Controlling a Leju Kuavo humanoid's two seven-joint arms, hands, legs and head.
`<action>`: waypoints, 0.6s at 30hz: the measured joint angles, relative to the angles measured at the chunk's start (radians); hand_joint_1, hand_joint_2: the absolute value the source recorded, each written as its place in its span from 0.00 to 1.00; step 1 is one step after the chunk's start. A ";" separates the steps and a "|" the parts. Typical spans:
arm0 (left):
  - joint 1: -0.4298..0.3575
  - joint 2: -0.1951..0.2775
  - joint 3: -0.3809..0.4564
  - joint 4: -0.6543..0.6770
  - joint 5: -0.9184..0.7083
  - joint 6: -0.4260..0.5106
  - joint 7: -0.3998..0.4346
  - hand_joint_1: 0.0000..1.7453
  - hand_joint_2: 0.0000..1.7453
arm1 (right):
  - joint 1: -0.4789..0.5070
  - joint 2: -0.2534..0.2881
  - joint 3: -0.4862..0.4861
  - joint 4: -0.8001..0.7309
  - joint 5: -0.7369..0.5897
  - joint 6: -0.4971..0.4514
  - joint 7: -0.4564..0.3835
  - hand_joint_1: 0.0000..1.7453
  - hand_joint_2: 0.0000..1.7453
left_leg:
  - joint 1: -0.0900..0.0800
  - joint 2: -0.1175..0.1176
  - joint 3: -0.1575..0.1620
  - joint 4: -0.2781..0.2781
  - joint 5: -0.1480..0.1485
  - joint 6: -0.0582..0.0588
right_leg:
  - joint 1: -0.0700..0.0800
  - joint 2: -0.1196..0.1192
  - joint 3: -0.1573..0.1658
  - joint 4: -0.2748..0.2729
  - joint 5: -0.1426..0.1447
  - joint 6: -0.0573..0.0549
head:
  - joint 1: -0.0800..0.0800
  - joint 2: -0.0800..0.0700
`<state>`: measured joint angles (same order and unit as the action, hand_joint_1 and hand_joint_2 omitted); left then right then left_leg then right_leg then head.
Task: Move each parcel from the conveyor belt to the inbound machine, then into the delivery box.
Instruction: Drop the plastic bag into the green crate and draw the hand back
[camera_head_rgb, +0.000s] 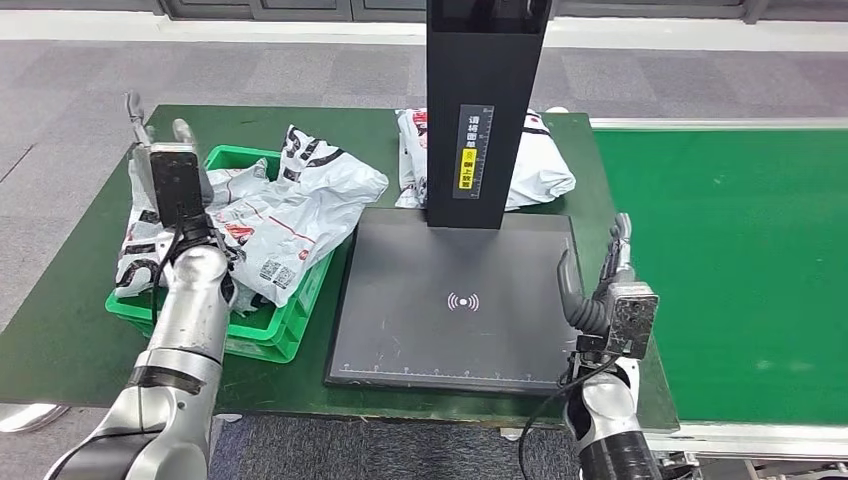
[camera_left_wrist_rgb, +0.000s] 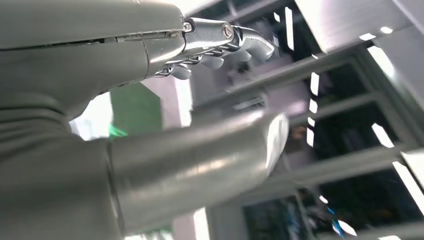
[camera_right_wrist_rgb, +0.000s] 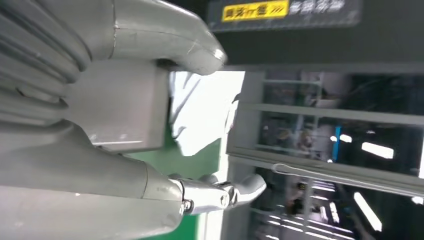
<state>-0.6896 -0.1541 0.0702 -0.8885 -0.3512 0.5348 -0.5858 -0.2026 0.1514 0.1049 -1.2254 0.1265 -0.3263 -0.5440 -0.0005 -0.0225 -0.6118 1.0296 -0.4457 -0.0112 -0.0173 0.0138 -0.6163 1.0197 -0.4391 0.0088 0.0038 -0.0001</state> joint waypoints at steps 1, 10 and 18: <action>0.010 -0.008 -0.030 -0.020 0.000 -0.005 0.007 0.00 1.00 | -0.005 0.003 0.012 0.000 0.006 -0.009 -0.008 0.00 0.50 | 0.000 0.000 0.000 0.000 0.000 0.000 | 0.000 0.000 0.000 0.000 0.000 0.000 | 0.000 0.000; 0.076 -0.072 -0.273 -0.104 0.058 -0.132 0.063 0.00 1.00 | -0.045 0.018 0.117 0.000 0.006 -0.050 -0.020 0.00 1.00 | -0.001 0.000 0.000 0.000 0.000 0.000 | -0.001 -0.001 0.000 0.000 0.000 0.000 | 0.000 0.000; 0.078 -0.111 -0.428 -0.037 0.103 -0.193 0.089 0.00 1.00 | -0.073 0.019 0.184 0.002 -0.010 -0.052 -0.013 0.00 1.00 | -0.001 0.001 0.000 0.000 0.000 0.000 | -0.001 0.000 -0.001 0.000 0.000 0.000 | 0.000 0.000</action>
<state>-0.6117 -0.2649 -0.3574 -0.9252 -0.2478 0.3423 -0.4972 -0.2753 0.1708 0.2884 -1.2235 0.1164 -0.3780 -0.5567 -0.0013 -0.0215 -0.6123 1.0297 -0.4458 -0.0109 -0.0178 0.0141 -0.6170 1.0194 -0.4389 0.0089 0.0038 -0.0002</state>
